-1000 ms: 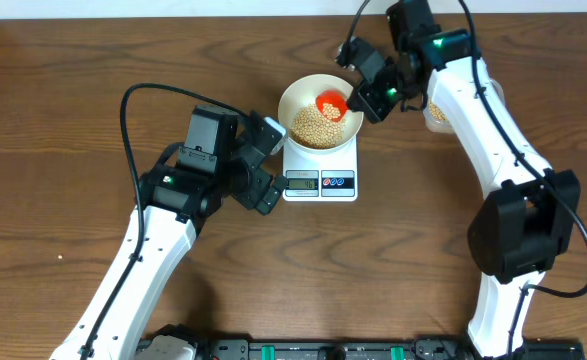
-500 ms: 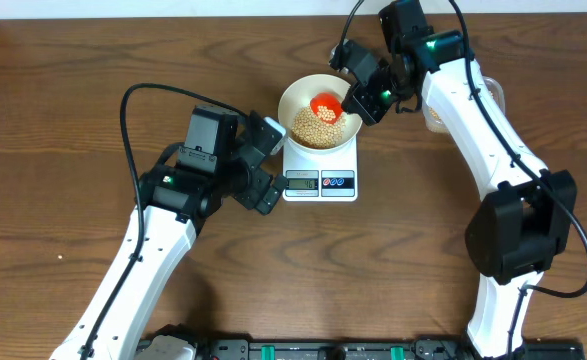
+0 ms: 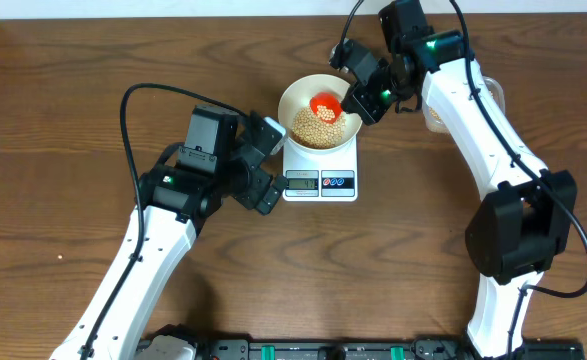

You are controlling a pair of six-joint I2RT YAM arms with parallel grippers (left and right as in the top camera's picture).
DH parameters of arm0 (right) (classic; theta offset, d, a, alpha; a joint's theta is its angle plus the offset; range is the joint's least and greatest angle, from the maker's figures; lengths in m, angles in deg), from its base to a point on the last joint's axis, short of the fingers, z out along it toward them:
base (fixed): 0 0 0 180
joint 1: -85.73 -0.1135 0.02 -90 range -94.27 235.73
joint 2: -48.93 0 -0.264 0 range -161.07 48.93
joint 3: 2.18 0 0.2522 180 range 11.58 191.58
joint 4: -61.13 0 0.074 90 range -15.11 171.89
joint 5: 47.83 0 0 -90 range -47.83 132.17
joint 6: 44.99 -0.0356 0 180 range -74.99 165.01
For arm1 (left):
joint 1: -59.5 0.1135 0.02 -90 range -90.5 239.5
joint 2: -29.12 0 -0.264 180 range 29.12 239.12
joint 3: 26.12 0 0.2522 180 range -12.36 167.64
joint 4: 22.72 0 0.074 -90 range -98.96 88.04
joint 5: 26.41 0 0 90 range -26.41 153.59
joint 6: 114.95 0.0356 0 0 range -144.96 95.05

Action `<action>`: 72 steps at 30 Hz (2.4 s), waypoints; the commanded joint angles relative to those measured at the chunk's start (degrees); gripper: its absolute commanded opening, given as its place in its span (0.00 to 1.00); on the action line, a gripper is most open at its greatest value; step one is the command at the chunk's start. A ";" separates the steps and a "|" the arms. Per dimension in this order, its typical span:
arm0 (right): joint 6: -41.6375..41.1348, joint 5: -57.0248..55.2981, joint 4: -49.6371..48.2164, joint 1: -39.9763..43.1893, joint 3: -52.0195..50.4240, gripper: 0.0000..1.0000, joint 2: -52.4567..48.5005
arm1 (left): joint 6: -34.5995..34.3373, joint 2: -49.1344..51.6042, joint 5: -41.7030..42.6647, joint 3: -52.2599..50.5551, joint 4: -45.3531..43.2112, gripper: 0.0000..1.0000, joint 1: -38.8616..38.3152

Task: Scoop item into bowl and weigh 50g on scale
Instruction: 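Hold the red scoop tilted over the cream bowl, trickling soybeans, then tip the red scoop further to shake more soybeans into the bowl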

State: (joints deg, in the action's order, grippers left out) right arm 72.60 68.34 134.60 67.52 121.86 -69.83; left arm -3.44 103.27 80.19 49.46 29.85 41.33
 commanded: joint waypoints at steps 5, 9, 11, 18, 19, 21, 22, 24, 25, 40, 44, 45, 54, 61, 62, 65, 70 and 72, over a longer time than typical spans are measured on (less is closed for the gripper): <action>-0.96 2.73 -0.13 0.35 0.42 0.01 2.19 | 0.92 0.44 0.87 0.28 0.17 0.96 0.04; 0.15 1.53 -0.13 0.33 0.42 0.01 2.19 | 0.92 0.44 0.87 0.28 0.17 0.96 0.04; 1.01 -0.22 -0.09 0.07 0.42 0.01 2.19 | 0.92 0.44 0.87 0.28 0.17 0.96 0.04; 1.22 -1.64 -0.09 -0.79 0.42 0.01 2.21 | 0.92 0.44 0.85 0.28 0.17 0.96 0.04; 1.18 -1.57 -0.09 -0.57 0.42 0.01 2.19 | 0.92 0.44 0.87 0.28 0.17 0.96 0.04; 1.14 -0.61 -0.09 -0.31 0.39 0.01 2.19 | 0.92 0.44 0.87 0.28 0.17 0.96 0.04; 1.11 0.22 -0.11 -0.17 0.39 0.01 2.19 | 0.92 0.44 0.87 0.28 0.17 0.96 0.04; 0.07 3.56 -0.37 0.61 0.39 0.01 2.19 | 0.92 0.44 0.87 0.28 0.17 0.96 0.04; 0.07 4.70 -0.37 0.92 0.42 0.01 2.19 | 0.92 0.44 0.87 0.28 0.17 0.96 0.04; -0.98 7.43 -0.33 2.49 0.39 0.01 2.19 | 0.92 0.44 0.87 0.28 0.17 0.97 0.04; -1.01 7.45 -0.31 2.97 0.39 0.01 2.19 | 0.92 0.44 0.87 0.28 0.17 0.96 0.04; -1.01 7.48 -0.28 3.13 0.42 0.01 2.21 | 0.92 0.44 0.87 0.28 0.17 0.96 0.04; -1.03 8.57 -0.09 4.26 0.42 0.01 2.19 | 0.92 0.44 0.85 0.28 0.17 0.96 0.04; -1.01 8.96 0.28 4.26 0.42 0.01 2.21 | 0.92 0.44 0.87 0.28 0.17 0.96 0.04; -1.03 8.96 0.35 4.26 0.42 0.01 2.19 | 0.92 0.44 0.87 0.28 0.17 0.96 0.04; -1.03 8.96 0.37 4.26 0.39 0.01 2.21 | 0.92 0.44 0.87 0.28 0.17 0.97 0.04; -1.01 8.94 0.42 4.26 0.42 0.01 2.21 | 0.92 0.44 0.87 0.28 0.17 0.96 0.04; -0.98 8.92 0.48 4.26 0.42 0.01 2.21 | 0.92 0.44 0.87 0.28 0.17 0.96 0.04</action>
State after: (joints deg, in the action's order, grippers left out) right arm 72.27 75.86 135.03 71.45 121.86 -69.83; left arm -3.46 103.27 80.19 49.46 29.85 41.33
